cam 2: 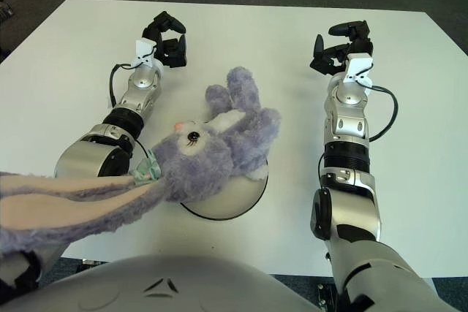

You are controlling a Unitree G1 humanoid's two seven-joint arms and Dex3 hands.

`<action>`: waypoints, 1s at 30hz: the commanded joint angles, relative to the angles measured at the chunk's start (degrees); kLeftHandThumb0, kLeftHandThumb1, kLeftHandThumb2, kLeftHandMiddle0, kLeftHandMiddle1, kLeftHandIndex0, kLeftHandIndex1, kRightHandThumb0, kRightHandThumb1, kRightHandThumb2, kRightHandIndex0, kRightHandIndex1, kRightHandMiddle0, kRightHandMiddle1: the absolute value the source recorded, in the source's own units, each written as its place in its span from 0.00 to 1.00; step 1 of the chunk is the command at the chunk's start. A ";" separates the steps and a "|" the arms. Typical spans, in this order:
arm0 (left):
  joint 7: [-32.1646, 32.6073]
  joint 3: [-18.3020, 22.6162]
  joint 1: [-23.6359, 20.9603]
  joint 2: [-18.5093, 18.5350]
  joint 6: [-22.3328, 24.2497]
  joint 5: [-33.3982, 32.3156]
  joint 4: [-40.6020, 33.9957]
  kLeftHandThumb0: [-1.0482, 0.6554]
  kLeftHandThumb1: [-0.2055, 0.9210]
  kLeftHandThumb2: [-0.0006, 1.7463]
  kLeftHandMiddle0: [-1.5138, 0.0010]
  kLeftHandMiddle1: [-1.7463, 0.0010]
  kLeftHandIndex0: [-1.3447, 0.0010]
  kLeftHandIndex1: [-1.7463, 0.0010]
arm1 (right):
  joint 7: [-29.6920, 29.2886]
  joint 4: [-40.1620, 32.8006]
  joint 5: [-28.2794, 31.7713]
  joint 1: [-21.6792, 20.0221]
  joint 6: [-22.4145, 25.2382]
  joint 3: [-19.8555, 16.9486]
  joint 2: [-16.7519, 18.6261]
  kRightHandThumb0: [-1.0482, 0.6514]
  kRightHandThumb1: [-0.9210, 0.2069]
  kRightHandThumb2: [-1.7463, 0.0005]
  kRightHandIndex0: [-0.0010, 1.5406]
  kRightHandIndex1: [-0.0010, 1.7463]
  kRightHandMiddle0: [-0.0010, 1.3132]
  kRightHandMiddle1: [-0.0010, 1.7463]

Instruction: Put the doll into the plate.

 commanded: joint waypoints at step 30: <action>-6.89 3.50 12.01 -2.38 -0.13 -7.99 -17.19 0.34 0.45 0.76 0.19 0.00 0.54 0.00 | 8.08 -4.81 11.78 8.45 -2.95 -2.04 5.00 0.61 0.69 0.14 0.50 1.00 0.40 0.96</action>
